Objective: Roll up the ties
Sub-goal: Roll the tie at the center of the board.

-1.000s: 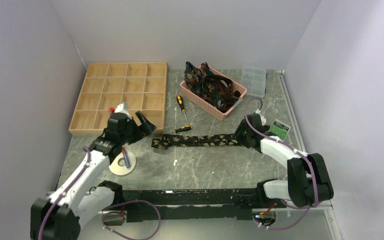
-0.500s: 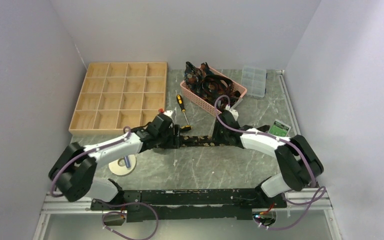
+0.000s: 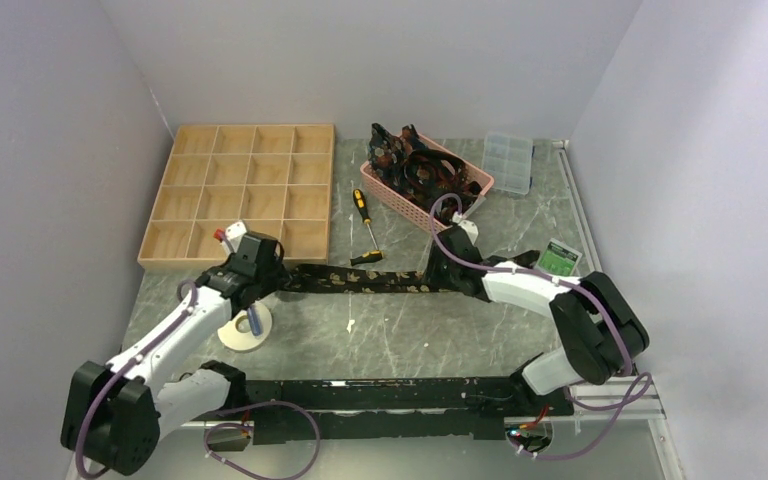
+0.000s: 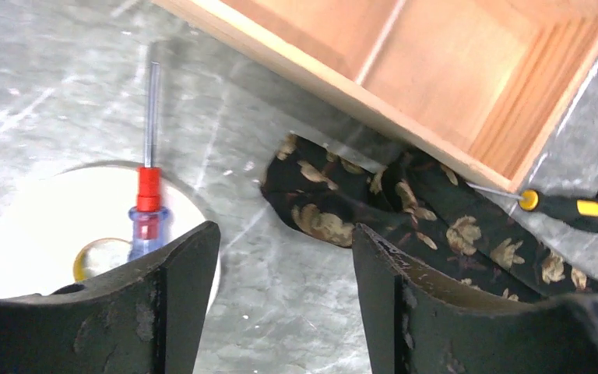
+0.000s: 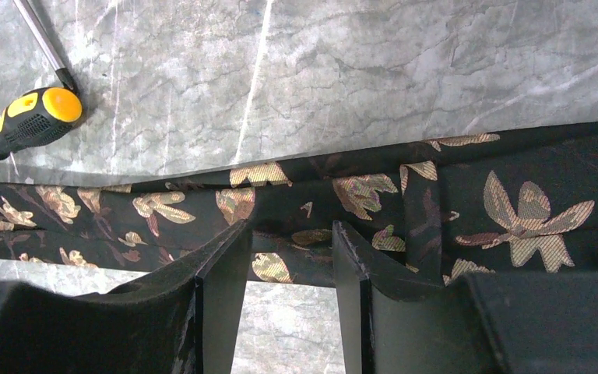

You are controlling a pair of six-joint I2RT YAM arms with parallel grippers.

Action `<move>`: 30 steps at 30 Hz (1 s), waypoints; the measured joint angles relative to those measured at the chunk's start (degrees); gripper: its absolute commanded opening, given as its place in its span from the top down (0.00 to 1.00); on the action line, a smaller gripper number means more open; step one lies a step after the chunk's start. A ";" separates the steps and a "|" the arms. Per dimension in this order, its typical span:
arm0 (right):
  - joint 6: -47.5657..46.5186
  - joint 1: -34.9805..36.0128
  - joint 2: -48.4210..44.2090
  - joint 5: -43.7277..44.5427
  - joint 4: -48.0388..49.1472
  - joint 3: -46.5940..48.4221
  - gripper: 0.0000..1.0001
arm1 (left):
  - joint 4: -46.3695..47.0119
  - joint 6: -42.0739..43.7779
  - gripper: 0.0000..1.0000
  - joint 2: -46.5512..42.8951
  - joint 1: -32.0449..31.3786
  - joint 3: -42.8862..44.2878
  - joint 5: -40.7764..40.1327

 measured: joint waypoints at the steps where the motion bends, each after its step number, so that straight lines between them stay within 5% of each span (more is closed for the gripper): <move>1: -0.04 -0.04 -0.15 0.00 0.31 -0.22 0.53 | -0.68 -0.48 0.30 -1.31 0.48 0.04 -0.98; 10: -3.21 2.29 -6.73 2.80 -1.73 -2.54 0.48 | -7.23 2.71 0.17 -2.25 1.79 2.29 -3.37; 20: -6.56 10.03 -10.67 4.92 -2.25 -2.54 0.45 | -4.90 14.25 0.07 1.68 -19.12 5.75 -10.93; 30: -6.75 13.05 -9.84 4.31 -1.09 -2.54 0.45 | -8.85 16.09 0.10 9.42 -15.26 8.72 -16.04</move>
